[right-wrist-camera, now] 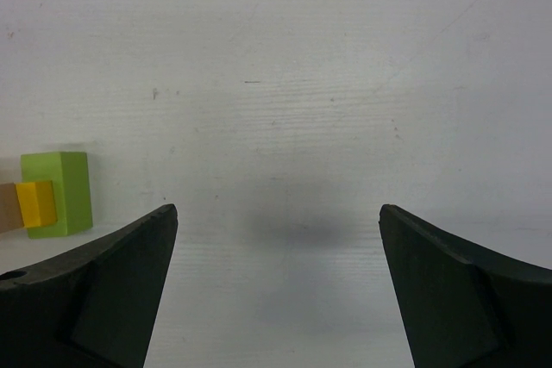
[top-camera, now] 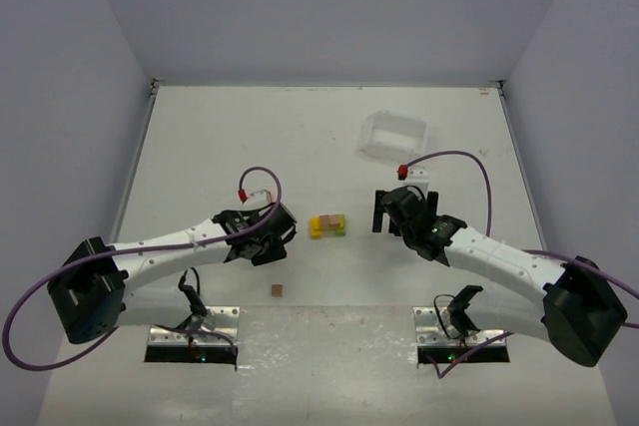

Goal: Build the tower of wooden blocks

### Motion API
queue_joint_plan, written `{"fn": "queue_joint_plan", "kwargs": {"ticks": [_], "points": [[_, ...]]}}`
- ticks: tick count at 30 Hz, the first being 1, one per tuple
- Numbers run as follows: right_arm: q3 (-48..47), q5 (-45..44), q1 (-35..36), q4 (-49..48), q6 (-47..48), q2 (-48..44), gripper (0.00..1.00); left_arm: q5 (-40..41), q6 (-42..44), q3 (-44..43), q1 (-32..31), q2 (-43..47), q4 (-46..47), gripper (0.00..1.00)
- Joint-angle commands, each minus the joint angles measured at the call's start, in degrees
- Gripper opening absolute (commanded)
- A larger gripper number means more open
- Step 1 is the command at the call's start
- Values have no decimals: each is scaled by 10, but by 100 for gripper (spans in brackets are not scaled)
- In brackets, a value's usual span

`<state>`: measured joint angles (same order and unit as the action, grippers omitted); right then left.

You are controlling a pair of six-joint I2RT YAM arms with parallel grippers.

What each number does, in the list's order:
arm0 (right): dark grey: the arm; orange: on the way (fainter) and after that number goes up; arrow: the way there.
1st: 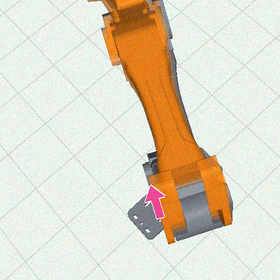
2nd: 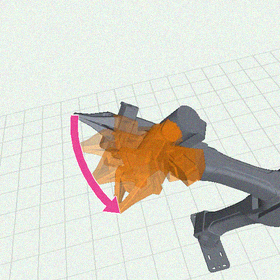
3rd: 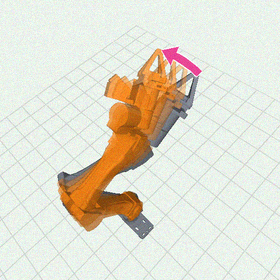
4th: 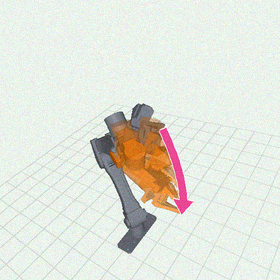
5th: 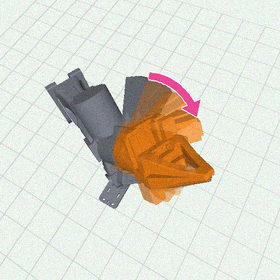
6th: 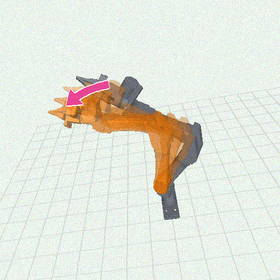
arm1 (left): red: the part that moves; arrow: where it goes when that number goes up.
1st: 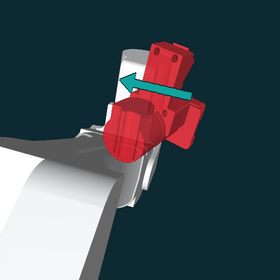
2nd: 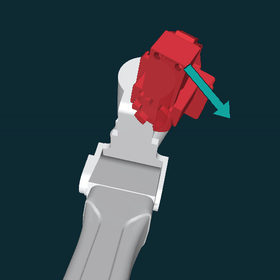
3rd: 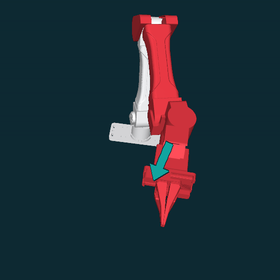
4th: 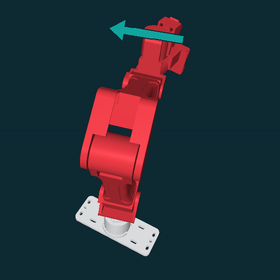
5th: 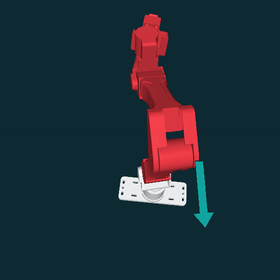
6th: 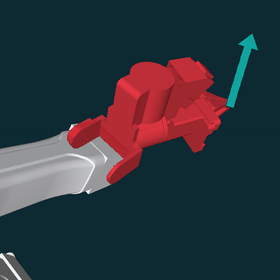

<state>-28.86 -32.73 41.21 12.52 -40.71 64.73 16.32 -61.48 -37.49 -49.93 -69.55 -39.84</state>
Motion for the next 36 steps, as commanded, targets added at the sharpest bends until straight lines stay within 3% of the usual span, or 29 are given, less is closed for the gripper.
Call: {"fn": "queue_joint_plan", "kwargs": {"ticks": [1,19,36], "points": [[-7,-35,-6,1,-4,-9,99,49,57,-105,-5,-7,2,11],[-2,-37,-38,1,5,-8,99,2,181,-351,-7,-203,1,8],[1,-27,-56,5,5,-9,99,-48,203,-388,-13,-279,3,8]]}}
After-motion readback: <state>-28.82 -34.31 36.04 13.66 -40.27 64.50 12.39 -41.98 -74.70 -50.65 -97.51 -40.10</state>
